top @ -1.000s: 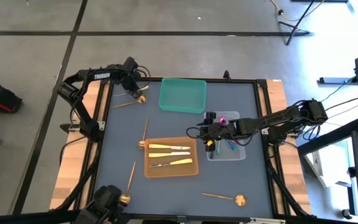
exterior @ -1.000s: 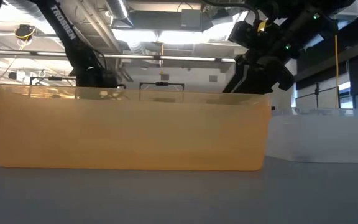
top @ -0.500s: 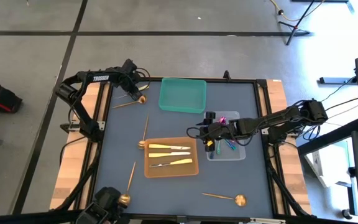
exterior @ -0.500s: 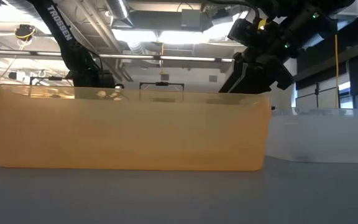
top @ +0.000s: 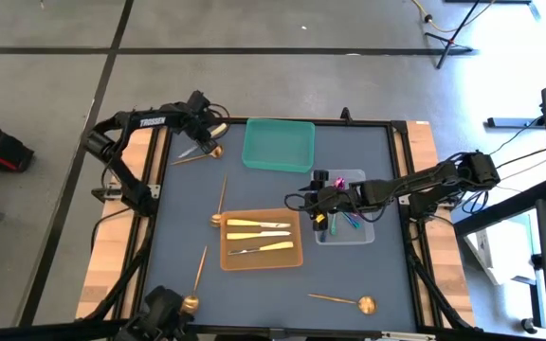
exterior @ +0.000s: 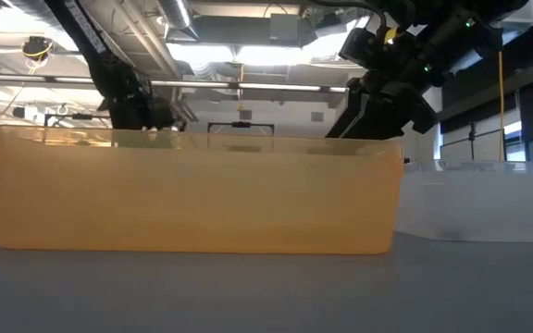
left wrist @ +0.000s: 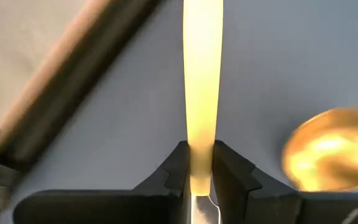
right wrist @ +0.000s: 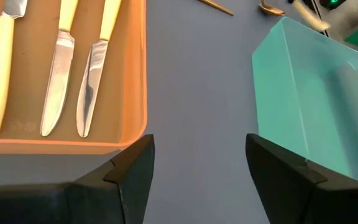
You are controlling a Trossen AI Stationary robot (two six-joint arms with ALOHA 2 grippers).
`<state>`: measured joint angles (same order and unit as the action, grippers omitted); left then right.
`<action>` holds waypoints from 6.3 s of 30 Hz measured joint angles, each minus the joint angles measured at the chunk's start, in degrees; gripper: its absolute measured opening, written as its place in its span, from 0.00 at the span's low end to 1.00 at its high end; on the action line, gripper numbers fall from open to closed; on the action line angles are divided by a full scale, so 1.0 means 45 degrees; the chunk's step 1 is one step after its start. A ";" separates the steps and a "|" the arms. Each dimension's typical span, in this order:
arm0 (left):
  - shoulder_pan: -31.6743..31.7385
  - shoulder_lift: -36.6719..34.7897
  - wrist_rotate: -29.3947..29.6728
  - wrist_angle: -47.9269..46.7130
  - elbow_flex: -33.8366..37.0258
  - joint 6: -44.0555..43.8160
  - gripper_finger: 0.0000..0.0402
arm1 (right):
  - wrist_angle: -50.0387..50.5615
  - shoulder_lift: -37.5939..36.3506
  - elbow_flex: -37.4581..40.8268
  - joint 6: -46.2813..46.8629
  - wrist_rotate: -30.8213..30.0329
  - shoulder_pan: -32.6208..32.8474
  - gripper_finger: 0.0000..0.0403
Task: Sort silverware by color (type)
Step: Put the yellow table knife into the orange bin, then put the gold spoon into the green bin
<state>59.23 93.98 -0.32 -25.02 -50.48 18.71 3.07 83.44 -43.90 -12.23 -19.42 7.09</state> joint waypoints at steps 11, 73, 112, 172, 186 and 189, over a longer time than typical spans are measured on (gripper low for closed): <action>-0.3847 -0.4456 0.0902 -0.1501 -0.0029 -0.1101 0.12 | -0.0010 -0.0005 0.0000 -0.0044 -0.0117 0.0000 0.59; -1.5875 -0.6179 0.7410 -0.4865 -0.0063 -1.4231 0.34 | 0.2611 -0.1810 -0.0491 0.3378 -0.2803 0.6839 0.59; -0.2586 -0.0570 0.2395 -0.3892 -0.0058 -0.2705 0.34 | 0.2429 -0.1302 -0.0486 0.2312 -0.3308 0.3523 0.59; -0.5722 -0.2649 -0.0529 0.6601 -0.1344 -0.2381 0.06 | 0.1423 -0.0816 -0.0155 0.2148 -0.1912 0.3002 0.59; -0.6215 0.1363 -0.3209 0.5505 -0.4808 -0.2044 0.06 | 0.1676 -0.0816 -0.0155 0.1956 -0.1912 0.3002 0.59; -0.6191 0.1862 -0.2744 0.5170 -0.5303 -0.1736 0.06 | 0.1678 -0.0816 -0.0155 0.1970 -0.1909 0.3002 0.59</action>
<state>31.37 102.35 -12.67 -1.76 -74.34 10.90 10.62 79.77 -44.60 -3.37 -28.01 20.60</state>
